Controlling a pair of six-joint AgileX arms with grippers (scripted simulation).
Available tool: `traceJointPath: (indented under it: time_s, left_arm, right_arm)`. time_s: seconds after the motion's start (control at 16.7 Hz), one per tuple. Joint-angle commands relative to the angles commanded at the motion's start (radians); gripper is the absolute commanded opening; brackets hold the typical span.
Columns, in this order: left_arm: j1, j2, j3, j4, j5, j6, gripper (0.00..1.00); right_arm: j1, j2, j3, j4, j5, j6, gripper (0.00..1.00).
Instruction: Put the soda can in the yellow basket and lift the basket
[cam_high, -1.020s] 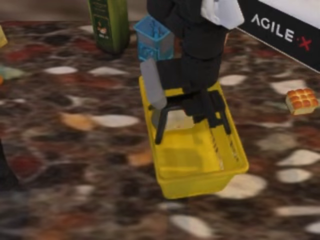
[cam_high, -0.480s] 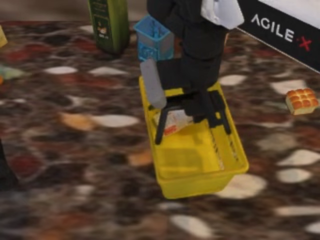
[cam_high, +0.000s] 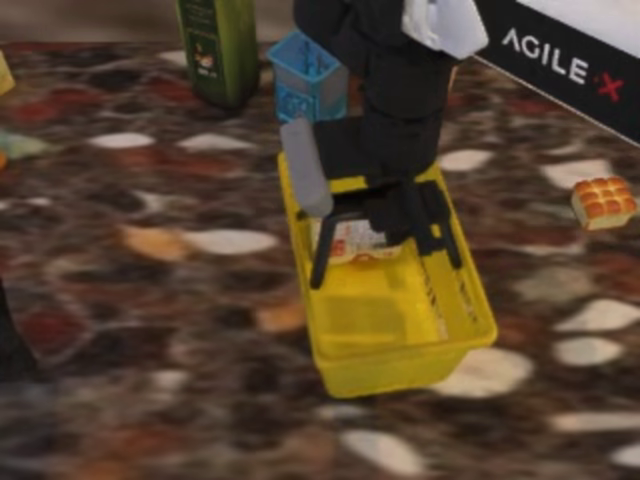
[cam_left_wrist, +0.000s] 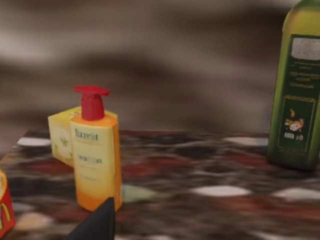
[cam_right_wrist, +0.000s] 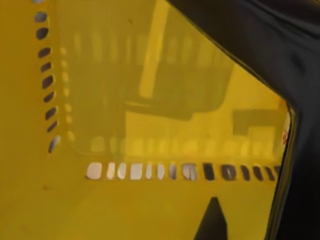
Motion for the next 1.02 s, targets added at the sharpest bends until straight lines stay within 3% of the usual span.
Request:
traceJointPath:
  time_s: [0.72,1.02]
  left_arm:
    - [0.0,0.0,0.0,0.0,0.0,0.0,1.0]
    - [0.0,0.0,0.0,0.0,0.0,0.0,1.0]
  right_arm:
    - [-0.002,0.002,0.003,-0.004,0.0,0.0,0.0]
    - [-0.02,-0.001,0.137,-0.144,0.0,-0.026,0.0]
